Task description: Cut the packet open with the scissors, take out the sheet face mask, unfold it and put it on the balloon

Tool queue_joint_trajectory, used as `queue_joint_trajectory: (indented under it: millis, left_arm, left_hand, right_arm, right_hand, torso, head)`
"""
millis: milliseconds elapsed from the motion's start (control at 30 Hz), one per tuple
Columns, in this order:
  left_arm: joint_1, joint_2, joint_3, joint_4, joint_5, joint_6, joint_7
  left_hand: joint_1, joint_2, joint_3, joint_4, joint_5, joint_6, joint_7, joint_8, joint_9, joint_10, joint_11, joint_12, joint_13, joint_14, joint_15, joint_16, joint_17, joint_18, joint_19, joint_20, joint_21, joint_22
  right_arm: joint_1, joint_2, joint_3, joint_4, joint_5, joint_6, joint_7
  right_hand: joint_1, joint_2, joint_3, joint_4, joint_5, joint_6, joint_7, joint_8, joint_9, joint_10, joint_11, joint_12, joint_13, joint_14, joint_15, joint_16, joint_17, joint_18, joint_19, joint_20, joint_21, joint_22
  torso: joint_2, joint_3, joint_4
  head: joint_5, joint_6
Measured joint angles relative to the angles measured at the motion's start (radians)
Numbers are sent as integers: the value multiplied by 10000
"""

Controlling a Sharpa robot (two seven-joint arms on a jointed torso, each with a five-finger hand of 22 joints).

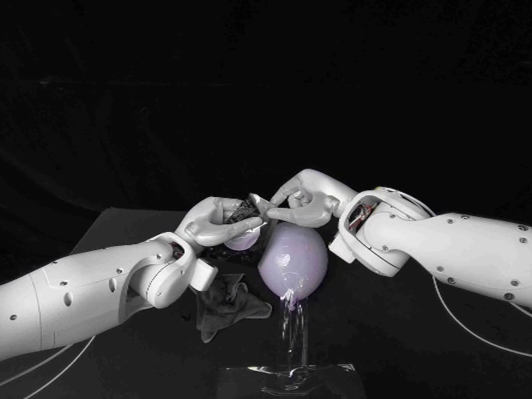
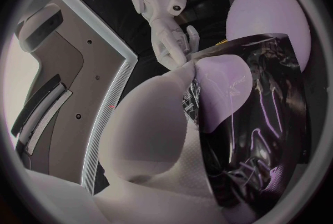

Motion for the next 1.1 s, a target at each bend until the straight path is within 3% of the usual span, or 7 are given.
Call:
queue_joint_trajectory:
  millis: [300, 333, 367, 500, 667, 967, 1100]
  left_arm:
    - [37, 16, 13, 48, 83, 13, 75]
    - [41, 18, 13, 49, 89, 14, 78]
    - [43, 18, 13, 48, 93, 13, 78]
    - [44, -2, 9, 5, 94, -5, 56]
    - [54, -41, 5, -62, 27, -46, -60]
    - [70, -95, 3, -123, -323, -107, -402]
    - [79, -101, 2, -137, -499, -137, -573]
  left_hand:
    - [75, 75, -40, -40, 3, -226, 183, -118, 240, -264, 46, -190, -88, -476, 211, -222, -7, -4, -573, 72, 109, 95]
    - [76, 76, -77, -2, 11, -421, 239, -237, 377, -433, 129, -267, -104, -638, 272, -294, -19, -156, -705, 125, 77, 92]
    - [-3, -2, -155, 39, 37, -582, 295, -357, 490, -565, 192, -341, -117, -739, 340, -340, -32, -167, -817, 169, 0, 74]
    - [-917, -1065, -751, 450, 60, -1458, 606, -1065, 186, -1280, 611, -693, -125, -1231, 627, -493, -40, -302, -1268, 446, -482, -211]
    - [-1281, -1493, -1233, 664, 59, -1788, 537, -1370, 35, -1788, 881, -855, -99, -1735, 847, -627, -2, -312, -1629, 699, -960, -513]
    - [-1201, -1585, -1701, 724, 59, -1876, 519, -1480, -8, -2100, 989, -861, -61, -1967, 963, -629, 85, -312, -1688, 876, -1294, -787]
    - [-739, -1133, -1555, 601, 60, -1803, 533, -1480, -5, -2136, 955, -816, -46, -1943, 940, -534, 148, -141, -1554, 953, -1294, -821]
  right_arm:
    - [-26, -115, -12, 183, 265, -542, 254]
    - [-27, -133, -13, 206, 291, -597, 270]
    - [-27, -152, -13, 222, 315, -654, 285]
    - [-26, -273, -7, 244, 422, -951, 302]
    - [-24, -376, -5, 261, 508, -1298, 262]
    - [-28, -456, -4, 320, 518, -1752, 143]
    - [-32, -504, -4, 379, 516, -1885, 103]
  right_hand:
    - [0, 0, 379, -196, -4, 25, -29, 40, 0, 55, 55, 325, 74, -29, -41, 178, 0, -59, 54, -56, 121, 166]
    - [-1, -1, 379, -196, 11, 7, -47, 41, 0, 72, 72, 325, 74, -16, -55, 202, -1, -66, 80, -82, 131, 187]
    - [-1, -1, 380, -197, 14, -12, -66, 43, 0, 87, 87, 339, 74, -2, -70, 210, -1, -67, 81, -82, 132, 195]
    - [-6, -5, 669, -406, 16, -30, -83, 128, 0, 115, 116, 461, 74, -2, -71, 315, -3, -71, 82, -84, 201, 277]
    - [-130, -121, 831, -537, 34, -50, -102, 348, 0, 143, 144, 578, 74, -2, -71, 327, -13, -76, 117, -120, 228, 343]
    - [-271, -76, 1010, -662, 37, -120, -168, 545, 0, 195, 128, 681, 525, -2, -70, 390, -33, -81, 118, -121, 268, 408]
    - [-338, -93, 1067, -665, 37, -147, -177, 659, 0, 233, 91, 700, 792, -2, -70, 390, -33, -90, 152, -155, 302, 409]
  torso:
    - [-6, 7, -3]
    - [-6, 7, -3]
    - [-6, 8, -3]
    - [-7, 8, -4]
    - [-8, 5, -4]
    - [-8, 2, 0]
    - [-8, 1, -1]
  head:
    - [-17, 9]
    - [-20, 12]
    - [-24, 16]
    - [-41, 34]
    - [-56, 35]
    - [-78, 19]
    - [-79, 13]
